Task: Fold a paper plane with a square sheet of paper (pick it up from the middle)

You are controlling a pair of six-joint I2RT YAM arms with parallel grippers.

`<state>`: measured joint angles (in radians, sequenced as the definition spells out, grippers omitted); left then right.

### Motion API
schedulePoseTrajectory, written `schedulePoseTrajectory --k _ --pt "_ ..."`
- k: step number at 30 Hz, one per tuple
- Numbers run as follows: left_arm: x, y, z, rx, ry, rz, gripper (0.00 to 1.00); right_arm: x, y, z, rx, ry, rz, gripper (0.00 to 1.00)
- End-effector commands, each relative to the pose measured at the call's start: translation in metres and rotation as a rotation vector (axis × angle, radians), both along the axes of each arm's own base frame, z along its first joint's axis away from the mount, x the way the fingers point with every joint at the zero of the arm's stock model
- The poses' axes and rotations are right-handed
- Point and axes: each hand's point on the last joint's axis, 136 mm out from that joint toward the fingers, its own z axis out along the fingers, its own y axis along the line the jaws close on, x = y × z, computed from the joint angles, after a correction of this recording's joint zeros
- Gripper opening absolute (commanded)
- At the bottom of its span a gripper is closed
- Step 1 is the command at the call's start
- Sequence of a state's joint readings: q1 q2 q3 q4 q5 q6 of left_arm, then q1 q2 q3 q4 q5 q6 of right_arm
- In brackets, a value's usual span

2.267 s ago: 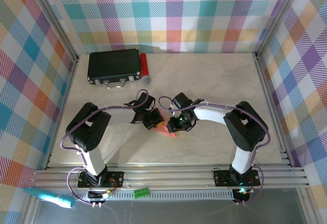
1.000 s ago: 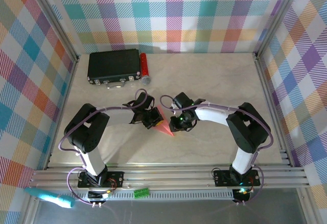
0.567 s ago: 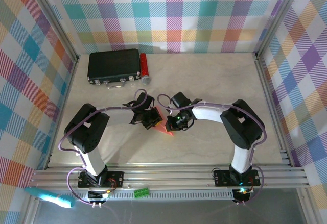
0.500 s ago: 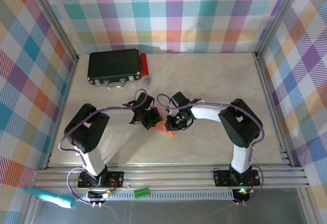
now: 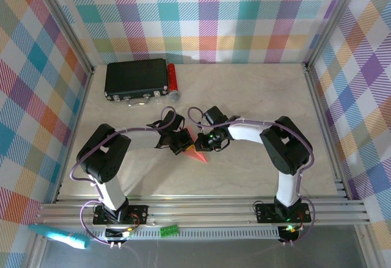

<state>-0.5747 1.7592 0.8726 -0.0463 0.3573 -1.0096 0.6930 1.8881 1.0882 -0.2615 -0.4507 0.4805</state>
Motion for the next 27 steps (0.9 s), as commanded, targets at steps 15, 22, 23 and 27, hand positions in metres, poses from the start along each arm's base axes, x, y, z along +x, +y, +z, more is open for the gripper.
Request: schedulePoseTrajectory --k 15,22,23,27 --pt "0.006 -0.02 0.028 -0.13 -0.163 -0.117 0.06 -0.027 -0.032 -0.05 -0.141 0.12 -0.02 0.02" --pt "0.0 -0.014 0.003 -0.1 -0.14 -0.113 0.05 -0.029 -0.035 -0.053 -0.16 0.137 -0.027 0.02" --pt "0.001 -0.013 0.001 -0.09 -0.141 -0.112 0.05 -0.029 -0.036 -0.054 -0.162 0.139 -0.027 0.02" --pt "0.001 -0.004 -0.014 -0.037 -0.128 -0.1 0.05 -0.033 -0.041 -0.058 -0.19 0.155 -0.031 0.02"
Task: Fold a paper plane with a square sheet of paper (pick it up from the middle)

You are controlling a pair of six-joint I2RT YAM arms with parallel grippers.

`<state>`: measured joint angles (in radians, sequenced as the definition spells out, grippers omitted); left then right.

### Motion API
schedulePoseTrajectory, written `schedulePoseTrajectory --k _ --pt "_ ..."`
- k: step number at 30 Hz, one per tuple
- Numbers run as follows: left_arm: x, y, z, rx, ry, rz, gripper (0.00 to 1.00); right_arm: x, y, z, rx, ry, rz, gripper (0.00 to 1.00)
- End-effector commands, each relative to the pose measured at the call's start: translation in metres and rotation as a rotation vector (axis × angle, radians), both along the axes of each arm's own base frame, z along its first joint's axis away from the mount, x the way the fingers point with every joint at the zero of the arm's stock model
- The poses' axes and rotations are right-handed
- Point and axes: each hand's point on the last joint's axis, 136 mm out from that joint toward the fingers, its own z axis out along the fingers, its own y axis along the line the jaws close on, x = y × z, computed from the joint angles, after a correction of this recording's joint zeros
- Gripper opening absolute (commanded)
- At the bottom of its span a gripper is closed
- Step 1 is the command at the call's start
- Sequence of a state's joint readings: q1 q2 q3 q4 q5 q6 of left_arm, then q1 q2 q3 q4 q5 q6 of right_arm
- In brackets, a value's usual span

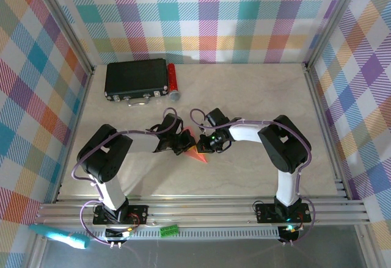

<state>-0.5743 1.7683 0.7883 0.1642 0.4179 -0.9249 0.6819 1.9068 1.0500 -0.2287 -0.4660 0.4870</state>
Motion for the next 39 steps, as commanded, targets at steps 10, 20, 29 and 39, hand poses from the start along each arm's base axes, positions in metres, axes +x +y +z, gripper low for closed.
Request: schedulePoseTrajectory --k 10,20,29,39 --pt "0.023 0.044 -0.031 0.124 -0.011 0.061 0.04 -0.049 -0.072 -0.07 -0.296 0.197 -0.026 0.02" --pt "0.066 0.082 -0.038 0.113 -0.01 0.132 0.05 -0.059 -0.089 -0.078 -0.338 0.233 -0.031 0.01" --pt "0.091 0.104 -0.023 0.131 -0.059 0.144 0.05 -0.058 -0.088 -0.075 -0.329 0.23 -0.039 0.01" --pt "0.106 0.121 -0.018 0.149 -0.11 0.152 0.05 -0.052 -0.076 -0.065 -0.261 0.215 -0.046 0.02"
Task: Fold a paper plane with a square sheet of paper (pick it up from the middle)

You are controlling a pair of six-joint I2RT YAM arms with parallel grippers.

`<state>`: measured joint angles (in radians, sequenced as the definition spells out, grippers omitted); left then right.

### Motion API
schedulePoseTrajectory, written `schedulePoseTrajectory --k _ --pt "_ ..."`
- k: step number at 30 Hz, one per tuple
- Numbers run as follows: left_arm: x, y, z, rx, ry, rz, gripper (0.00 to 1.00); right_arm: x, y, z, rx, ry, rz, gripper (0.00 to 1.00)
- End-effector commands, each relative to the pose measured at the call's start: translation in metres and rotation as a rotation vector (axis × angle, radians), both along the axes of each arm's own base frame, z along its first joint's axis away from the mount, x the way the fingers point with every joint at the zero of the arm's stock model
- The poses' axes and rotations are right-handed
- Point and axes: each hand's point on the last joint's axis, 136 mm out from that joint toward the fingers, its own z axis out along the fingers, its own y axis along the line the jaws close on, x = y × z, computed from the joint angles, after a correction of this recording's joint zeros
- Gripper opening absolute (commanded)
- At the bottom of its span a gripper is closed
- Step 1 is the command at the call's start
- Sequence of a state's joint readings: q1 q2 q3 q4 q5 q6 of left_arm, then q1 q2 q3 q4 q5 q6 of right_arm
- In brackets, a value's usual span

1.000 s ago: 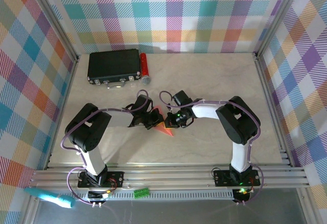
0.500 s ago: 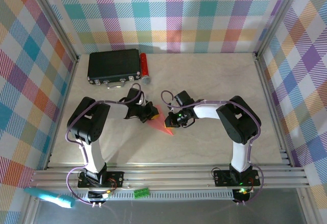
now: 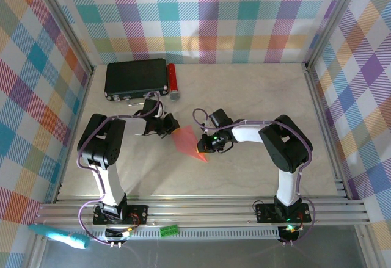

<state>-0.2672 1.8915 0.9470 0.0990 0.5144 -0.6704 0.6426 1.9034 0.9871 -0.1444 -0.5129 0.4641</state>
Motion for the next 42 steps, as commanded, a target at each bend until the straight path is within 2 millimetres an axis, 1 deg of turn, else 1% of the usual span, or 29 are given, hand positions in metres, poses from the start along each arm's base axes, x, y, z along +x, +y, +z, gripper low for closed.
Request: schedulePoseTrajectory --k 1,2,5,7,9,11,13,15,17,19,21,24,27,30,33,36,38,42 --pt "0.015 0.04 -0.015 0.118 -0.012 0.092 0.05 -0.054 -0.065 -0.057 -0.298 0.222 -0.041 0.02" --pt "0.016 0.04 -0.011 0.112 -0.018 0.091 0.05 -0.052 -0.062 -0.055 -0.284 0.217 -0.04 0.03" --pt "0.02 0.041 0.012 0.105 -0.063 0.088 0.06 -0.042 -0.05 -0.042 -0.226 0.188 -0.046 0.04" --pt "0.021 0.042 0.031 0.101 -0.095 0.09 0.07 -0.03 -0.036 -0.026 -0.165 0.152 -0.049 0.06" --pt "0.019 0.042 0.048 0.087 -0.119 0.099 0.09 -0.015 -0.021 -0.002 -0.09 0.106 -0.057 0.09" --pt "0.014 0.043 0.061 0.074 -0.138 0.113 0.13 -0.001 -0.007 0.023 -0.019 0.056 -0.064 0.11" --pt "0.004 0.047 0.072 0.073 -0.149 0.128 0.17 0.009 0.003 0.047 0.04 0.012 -0.068 0.14" --pt "-0.009 0.049 0.08 0.063 -0.157 0.141 0.2 0.015 0.006 0.062 0.071 -0.024 -0.078 0.19" --pt "-0.022 0.05 0.087 0.039 -0.163 0.15 0.25 0.019 0.006 0.073 0.079 -0.056 -0.089 0.26" --pt "-0.038 0.05 0.092 0.008 -0.161 0.155 0.32 0.02 0.002 0.076 0.065 -0.079 -0.104 0.32" --pt "-0.052 0.05 0.094 -0.015 -0.158 0.159 0.4 0.021 -0.001 0.073 0.052 -0.086 -0.109 0.37" --pt "-0.071 0.047 0.095 -0.066 -0.146 0.162 0.5 0.021 -0.002 0.066 0.045 -0.079 -0.096 0.39" --pt "-0.088 0.042 0.093 -0.114 -0.132 0.164 0.57 0.023 0.001 0.063 0.056 -0.087 -0.076 0.43" --pt "-0.1 0.043 0.088 -0.136 -0.123 0.184 0.63 0.028 0.003 0.06 0.041 -0.089 -0.049 0.44" --pt "-0.107 0.045 0.081 -0.131 -0.114 0.195 0.71 0.036 0.002 0.054 0.023 -0.092 -0.043 0.45" --pt "-0.109 0.045 0.079 -0.13 -0.109 0.194 0.76 0.042 0.003 0.051 0.022 -0.094 -0.037 0.45" --pt "-0.108 0.044 0.077 -0.128 -0.11 0.187 0.78 0.045 0.004 0.049 0.02 -0.099 -0.026 0.44" --pt "-0.104 0.043 0.074 -0.118 -0.112 0.173 0.81 0.048 0.011 0.048 0.043 -0.098 0.002 0.4"
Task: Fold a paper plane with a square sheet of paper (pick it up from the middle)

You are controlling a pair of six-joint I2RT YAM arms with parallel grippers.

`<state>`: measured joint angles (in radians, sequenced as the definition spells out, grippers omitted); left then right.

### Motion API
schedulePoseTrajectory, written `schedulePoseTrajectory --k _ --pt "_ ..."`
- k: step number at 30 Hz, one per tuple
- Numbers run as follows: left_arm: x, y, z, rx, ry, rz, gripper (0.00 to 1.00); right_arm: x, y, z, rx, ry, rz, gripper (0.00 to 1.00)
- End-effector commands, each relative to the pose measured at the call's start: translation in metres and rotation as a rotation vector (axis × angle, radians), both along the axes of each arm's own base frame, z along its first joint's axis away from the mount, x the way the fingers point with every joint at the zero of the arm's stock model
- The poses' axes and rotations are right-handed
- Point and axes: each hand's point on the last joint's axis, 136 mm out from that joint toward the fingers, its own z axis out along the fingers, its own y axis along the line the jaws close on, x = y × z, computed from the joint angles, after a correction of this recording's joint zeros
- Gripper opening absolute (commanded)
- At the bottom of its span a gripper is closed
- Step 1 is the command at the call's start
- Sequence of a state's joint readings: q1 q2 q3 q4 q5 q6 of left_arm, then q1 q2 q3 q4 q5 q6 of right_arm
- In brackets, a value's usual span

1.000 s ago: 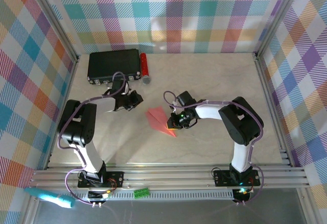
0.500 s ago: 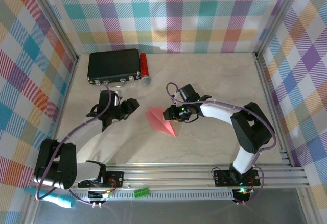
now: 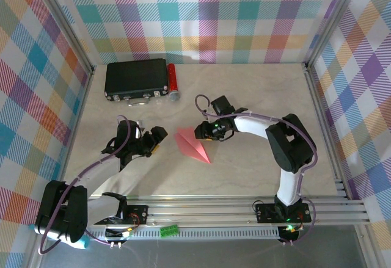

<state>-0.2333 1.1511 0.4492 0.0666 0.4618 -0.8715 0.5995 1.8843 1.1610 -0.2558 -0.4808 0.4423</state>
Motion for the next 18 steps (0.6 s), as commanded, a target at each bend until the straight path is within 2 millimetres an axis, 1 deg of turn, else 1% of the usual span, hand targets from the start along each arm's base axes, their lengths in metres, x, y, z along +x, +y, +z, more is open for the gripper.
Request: schedulePoseTrajectory --k 1,6,9,11,14,18 --pt "0.004 -0.006 0.002 -0.006 -0.021 -0.029 0.81 0.0 0.006 0.001 0.029 0.0 0.053 0.39" --pt "0.011 -0.01 0.002 -0.009 -0.036 -0.044 0.82 0.004 0.013 0.004 0.055 -0.005 0.074 0.31" --pt "0.014 -0.013 0.004 -0.014 -0.044 -0.062 0.82 0.005 0.017 0.009 0.077 -0.014 0.086 0.19" --pt "0.016 -0.017 0.006 -0.027 -0.054 -0.076 0.83 0.006 0.02 0.017 0.099 -0.03 0.093 0.13" --pt "0.02 -0.024 0.016 -0.059 -0.092 -0.106 0.83 0.009 0.02 0.033 0.127 -0.066 0.082 0.07" --pt "0.022 -0.041 0.042 -0.12 -0.175 -0.165 0.82 0.015 0.019 0.071 0.206 -0.128 0.043 0.05"
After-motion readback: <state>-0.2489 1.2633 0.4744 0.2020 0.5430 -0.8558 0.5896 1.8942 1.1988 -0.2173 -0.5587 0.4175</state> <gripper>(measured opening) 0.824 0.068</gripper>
